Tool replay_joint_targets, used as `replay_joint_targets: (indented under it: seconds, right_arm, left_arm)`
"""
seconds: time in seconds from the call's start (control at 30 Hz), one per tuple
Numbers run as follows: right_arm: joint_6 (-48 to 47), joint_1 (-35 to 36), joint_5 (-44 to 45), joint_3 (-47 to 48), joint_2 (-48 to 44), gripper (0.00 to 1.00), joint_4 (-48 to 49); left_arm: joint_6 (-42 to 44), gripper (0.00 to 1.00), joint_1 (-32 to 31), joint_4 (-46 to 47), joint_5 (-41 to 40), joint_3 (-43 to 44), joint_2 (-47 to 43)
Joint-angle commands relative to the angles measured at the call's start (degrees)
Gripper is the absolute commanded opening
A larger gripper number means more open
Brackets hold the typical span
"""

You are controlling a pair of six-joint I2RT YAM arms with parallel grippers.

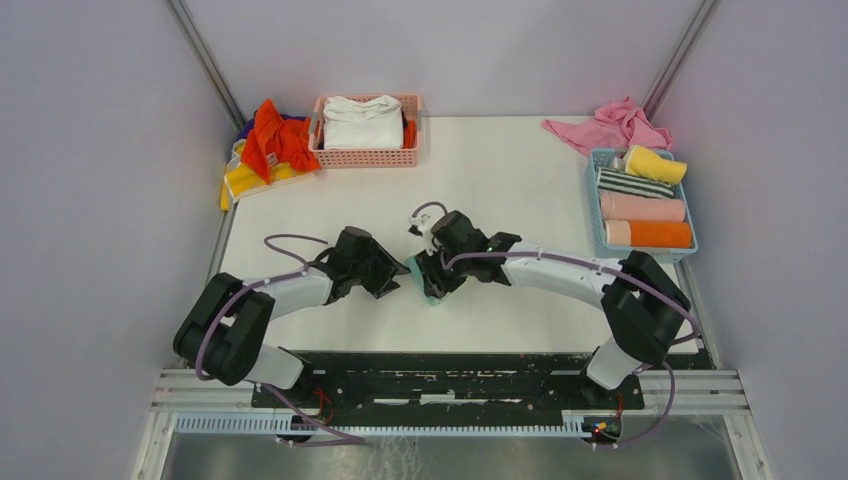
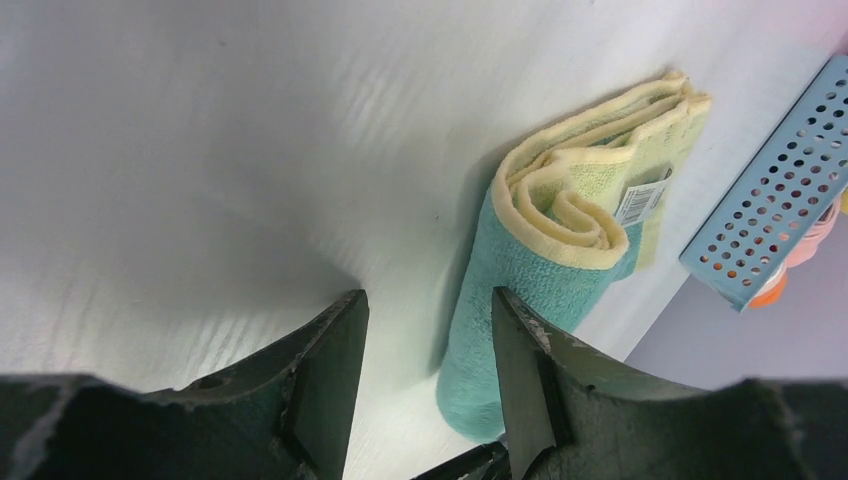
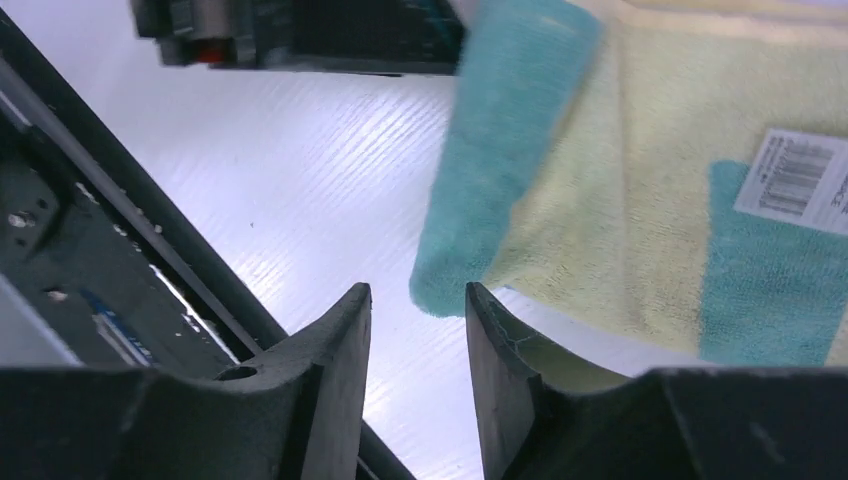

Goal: Roll the towels
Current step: Roll the towel at the center of the board.

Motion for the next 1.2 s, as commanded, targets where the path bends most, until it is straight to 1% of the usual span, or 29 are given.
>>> replay_joint_targets:
  seconds: [0.0, 0.07, 0.13, 0.23, 0.4, 0.43, 0.5, 0.53, 0.6, 0.63, 0.67, 0.7, 0.77, 0.87, 0.97, 1.07, 1.17]
  right_arm:
    - [-9.8, 8.9, 23.5, 2.4, -2.9, 0.51, -1.8]
    - [-11.9, 11.8, 29.3, 2.3, -2.1, 0.55, -0.4]
    - [-12.2, 13.0, 33.0, 2.9, -0.2, 0.57, -0.1]
    - [-11.2, 13.1, 33.3, 4.1, 2.2, 0.58, -0.2]
    - [-9.3, 13.0, 29.6, 4.9, 5.2, 0.58, 1.1]
    - [-8.8, 13.1, 29.0, 5.0, 5.8, 0.58, 1.4]
    - [-8.1, 12.9, 28.3, 5.2, 7.1, 0.53, 1.9]
    - [-7.9, 12.7, 27.5, 5.1, 7.5, 0.47, 2.2]
    - [-7.1, 11.4, 23.2, 4.2, 7.4, 0.30, 3.7]
    - [-6.4, 10.1, 19.4, 3.4, 7.0, 0.23, 5.0]
    - [-5.6, 8.7, 14.9, 2.2, 6.3, 0.16, 6.7]
    - [-4.3, 6.3, 8.2, 0.5, 5.6, 0.10, 8.5]
    - [-1.8, 2.2, -2.1, -1.4, 5.3, 0.01, 11.8]
    - [2.9, -3.0, -17.3, -3.6, 7.0, 0.00, 17.8]
    - [9.5, -6.9, -28.1, -5.8, 10.5, 0.00, 25.7]
    - [15.3, -9.5, -34.0, -8.4, 13.4, 0.00, 33.7]
    - [19.6, -11.8, -37.6, -10.0, 16.2, 0.00, 39.2]
  left_arm:
    - [1.1, 0.58, -1.2, -7.7, -5.5, -0.6, 4.6]
    - [1.0, 0.58, -1.4, -7.7, -5.4, -0.2, 5.0]
    - [0.9, 0.58, -1.7, -7.6, -5.5, -0.1, 5.0]
    - [0.9, 0.58, -1.8, -7.6, -5.5, 0.3, 5.1]
    - [0.7, 0.58, -2.0, -7.6, -5.6, 0.7, 5.1]
    - [0.6, 0.58, -2.0, -7.6, -5.6, 0.8, 5.1]
    - [0.7, 0.58, -2.1, -7.6, -5.5, 0.8, 5.2]
    - [0.6, 0.58, -2.1, -7.5, -5.4, 0.8, 5.1]
    - [0.7, 0.58, -2.1, -7.3, -5.2, 0.5, 4.8]
    - [0.8, 0.58, -2.1, -7.0, -5.3, 0.2, 4.3]
    - [0.8, 0.59, -2.1, -6.7, -5.4, -0.2, 3.8]
    - [0.8, 0.60, -2.1, -6.3, -5.5, -0.7, 3.0]
    - [0.9, 0.62, -2.0, -5.6, -5.9, -1.7, 1.0]
    - [1.2, 0.65, -1.9, -3.4, -5.6, -3.3, -2.9]
    - [1.7, 0.67, -1.4, -0.7, -3.5, -4.9, -6.5]
    - [1.9, 0.68, -0.8, 4.3, -0.7, -6.5, -8.9]
    - [2.2, 0.69, -0.4, 9.4, 2.0, -7.5, -8.4]
